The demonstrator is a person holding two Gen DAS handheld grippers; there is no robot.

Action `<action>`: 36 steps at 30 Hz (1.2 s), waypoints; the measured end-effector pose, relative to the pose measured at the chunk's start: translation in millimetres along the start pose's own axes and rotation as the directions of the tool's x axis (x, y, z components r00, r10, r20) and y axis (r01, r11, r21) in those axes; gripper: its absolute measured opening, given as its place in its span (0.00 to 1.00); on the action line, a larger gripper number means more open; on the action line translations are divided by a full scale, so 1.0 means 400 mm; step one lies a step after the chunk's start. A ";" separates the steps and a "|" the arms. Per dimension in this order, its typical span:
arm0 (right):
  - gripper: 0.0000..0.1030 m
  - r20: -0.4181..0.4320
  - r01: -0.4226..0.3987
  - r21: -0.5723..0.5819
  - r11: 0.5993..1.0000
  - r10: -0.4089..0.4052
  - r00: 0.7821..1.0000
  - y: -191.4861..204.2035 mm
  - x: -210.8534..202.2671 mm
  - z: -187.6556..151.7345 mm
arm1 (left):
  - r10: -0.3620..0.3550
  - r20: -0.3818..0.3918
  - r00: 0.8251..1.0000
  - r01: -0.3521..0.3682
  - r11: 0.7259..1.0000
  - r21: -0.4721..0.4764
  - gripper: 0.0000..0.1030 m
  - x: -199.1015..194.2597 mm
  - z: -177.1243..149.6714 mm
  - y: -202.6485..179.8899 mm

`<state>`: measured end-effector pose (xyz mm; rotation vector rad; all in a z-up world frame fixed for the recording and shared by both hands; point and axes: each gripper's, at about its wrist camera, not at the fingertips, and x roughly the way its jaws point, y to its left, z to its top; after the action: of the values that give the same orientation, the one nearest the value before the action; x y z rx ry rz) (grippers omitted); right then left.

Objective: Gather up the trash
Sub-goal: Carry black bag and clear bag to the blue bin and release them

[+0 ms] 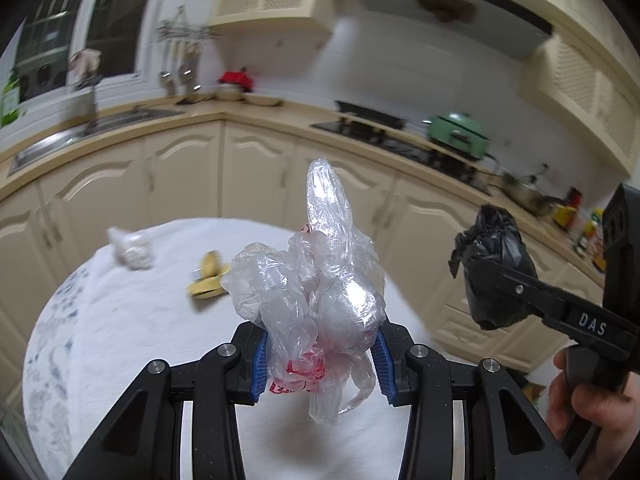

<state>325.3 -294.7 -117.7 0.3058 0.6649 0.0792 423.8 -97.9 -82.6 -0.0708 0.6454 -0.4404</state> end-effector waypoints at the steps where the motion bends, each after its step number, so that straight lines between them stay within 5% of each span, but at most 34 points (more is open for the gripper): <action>1: 0.81 0.009 0.007 0.005 1.000 -0.008 1.000 -0.011 -0.014 0.002 | -0.016 0.003 1.000 0.016 1.000 0.009 0.38 0.000 0.002 -0.020; 10: 0.81 0.096 0.152 0.128 0.980 -0.165 0.982 -0.218 -0.177 -0.017 | -0.163 -0.007 0.987 0.163 0.982 0.091 0.38 0.058 0.023 -0.207; 20: 0.81 0.026 0.331 0.299 0.895 -0.355 0.935 -0.526 -0.264 -0.099 | -0.274 -0.155 0.949 0.301 0.933 0.194 0.38 0.248 0.000 -0.418; 27: 0.81 -0.090 0.373 0.373 0.850 -0.367 0.926 -0.712 -0.204 -0.182 | -0.275 -0.322 0.906 0.356 0.906 0.230 0.38 0.438 -0.033 -0.529; 36: 0.81 -0.199 0.361 0.411 0.837 -0.303 0.932 -0.843 -0.072 -0.268 | -0.208 -0.471 0.857 0.351 0.906 0.238 0.38 0.688 -0.036 -0.618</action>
<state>228.1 -593.7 -282.8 0.6235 0.8536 -0.3990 517.8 -435.7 -201.0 0.2512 1.0052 -0.8589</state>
